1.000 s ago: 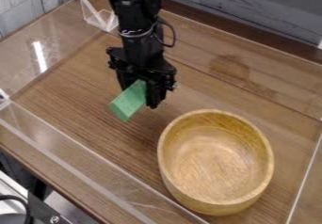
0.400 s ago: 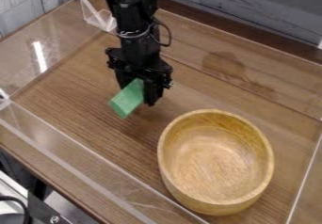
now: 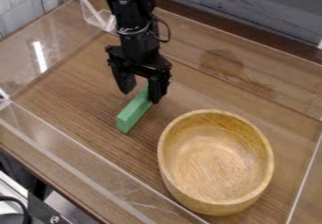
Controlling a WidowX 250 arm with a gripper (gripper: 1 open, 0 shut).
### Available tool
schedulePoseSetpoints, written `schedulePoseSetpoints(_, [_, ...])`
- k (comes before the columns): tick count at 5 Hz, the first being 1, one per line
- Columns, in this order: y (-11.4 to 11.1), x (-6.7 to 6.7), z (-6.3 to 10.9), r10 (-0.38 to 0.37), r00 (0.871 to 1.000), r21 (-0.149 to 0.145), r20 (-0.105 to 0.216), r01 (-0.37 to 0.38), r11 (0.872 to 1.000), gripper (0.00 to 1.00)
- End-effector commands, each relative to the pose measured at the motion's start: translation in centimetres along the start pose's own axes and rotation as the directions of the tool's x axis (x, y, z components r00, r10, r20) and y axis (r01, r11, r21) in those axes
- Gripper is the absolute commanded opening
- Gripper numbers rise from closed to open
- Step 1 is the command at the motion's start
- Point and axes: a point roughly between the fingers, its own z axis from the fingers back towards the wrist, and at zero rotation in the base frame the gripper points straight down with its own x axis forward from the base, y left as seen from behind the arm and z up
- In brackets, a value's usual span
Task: Remove the green block from inside the brown bowl and put it on the table
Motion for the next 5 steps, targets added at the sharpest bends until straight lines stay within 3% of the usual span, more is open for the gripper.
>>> schedulePoseSetpoints(1, [0.2,1.1,2.9,0.006,0.998,0.003,0.060,-0.006,1.000,1.00])
schedulePoseSetpoints(2, [-0.2,1.1,4.5,0.012,0.998,-0.015,0.055,-0.012,1.000,1.00])
schedulePoseSetpoints(4, [-1.6,0.6,9.4,-0.007,0.997,-0.045,0.081,0.011,0.999,1.00])
schedulePoseSetpoints(5, [-2.1,0.1,10.1,-0.040,0.995,-0.046,0.094,0.045,0.998,1.00])
